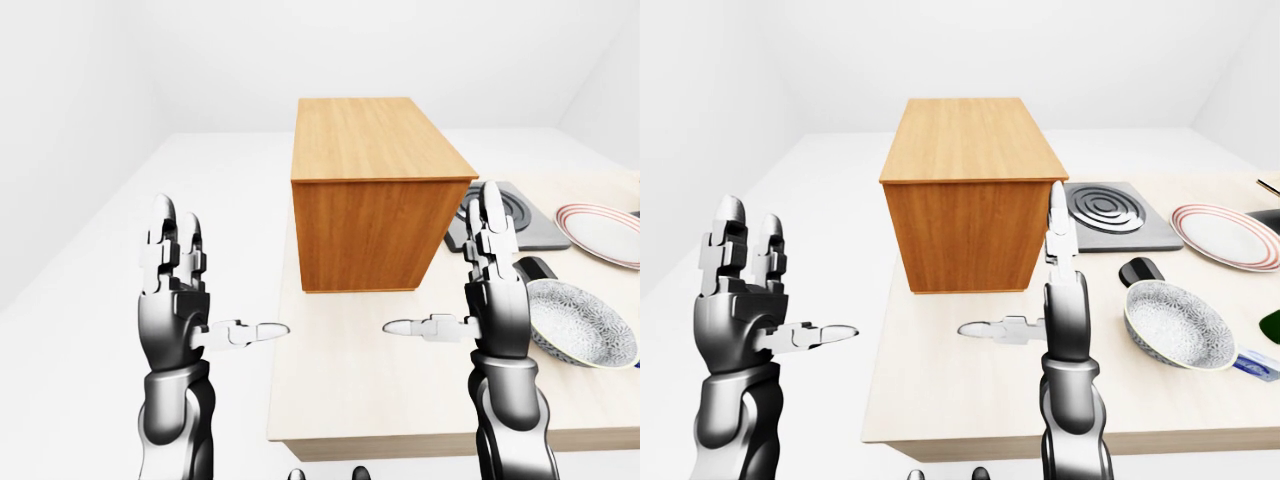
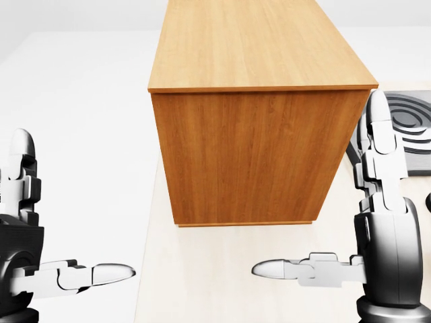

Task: Put the bowl on the top of the cabinet.

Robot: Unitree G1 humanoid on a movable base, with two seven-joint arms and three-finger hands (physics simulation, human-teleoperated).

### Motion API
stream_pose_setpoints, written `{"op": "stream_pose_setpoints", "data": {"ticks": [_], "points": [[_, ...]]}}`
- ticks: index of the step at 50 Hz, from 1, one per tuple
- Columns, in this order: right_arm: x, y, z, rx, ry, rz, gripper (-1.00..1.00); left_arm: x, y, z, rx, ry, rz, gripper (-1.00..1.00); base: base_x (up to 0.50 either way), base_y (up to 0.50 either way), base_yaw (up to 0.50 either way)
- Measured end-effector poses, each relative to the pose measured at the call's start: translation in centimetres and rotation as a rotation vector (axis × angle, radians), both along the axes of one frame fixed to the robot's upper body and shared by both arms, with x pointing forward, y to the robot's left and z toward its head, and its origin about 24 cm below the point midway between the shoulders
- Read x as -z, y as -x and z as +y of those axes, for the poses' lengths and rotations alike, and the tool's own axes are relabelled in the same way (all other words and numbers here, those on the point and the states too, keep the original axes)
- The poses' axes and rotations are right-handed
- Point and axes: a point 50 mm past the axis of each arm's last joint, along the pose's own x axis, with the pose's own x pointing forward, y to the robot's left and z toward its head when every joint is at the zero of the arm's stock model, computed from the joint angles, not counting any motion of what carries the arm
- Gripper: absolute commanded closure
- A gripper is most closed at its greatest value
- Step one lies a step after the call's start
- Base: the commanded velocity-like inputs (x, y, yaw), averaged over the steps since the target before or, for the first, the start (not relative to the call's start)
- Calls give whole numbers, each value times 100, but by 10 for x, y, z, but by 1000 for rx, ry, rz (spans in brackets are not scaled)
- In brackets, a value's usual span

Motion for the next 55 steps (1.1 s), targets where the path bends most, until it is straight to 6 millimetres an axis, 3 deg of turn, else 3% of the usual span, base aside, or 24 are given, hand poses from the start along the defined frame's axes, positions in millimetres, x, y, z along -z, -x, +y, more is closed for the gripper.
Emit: {"op": "stream_pose_setpoints", "data": {"ticks": [10, 18, 30, 55], "points": [[0, -1, -2, 9, -1, 0, -100, 1, -1, -1, 6, -5, 7, -100, 0, 0, 0], [-36, 5, -53, 148, 174, -76, -100, 5, -2, -2, 4, -7, 22, -100, 0, 0, 0], [-63, 20, -86, 265, 300, -124, -100, 8, -3, -2, 5, -8, 37, -100, 0, 0, 0], [-66, 39, -121, 378, 564, 62, -100, 7, -2, -3, 9, -12, 36, -100, 0, 0, 0]]}}
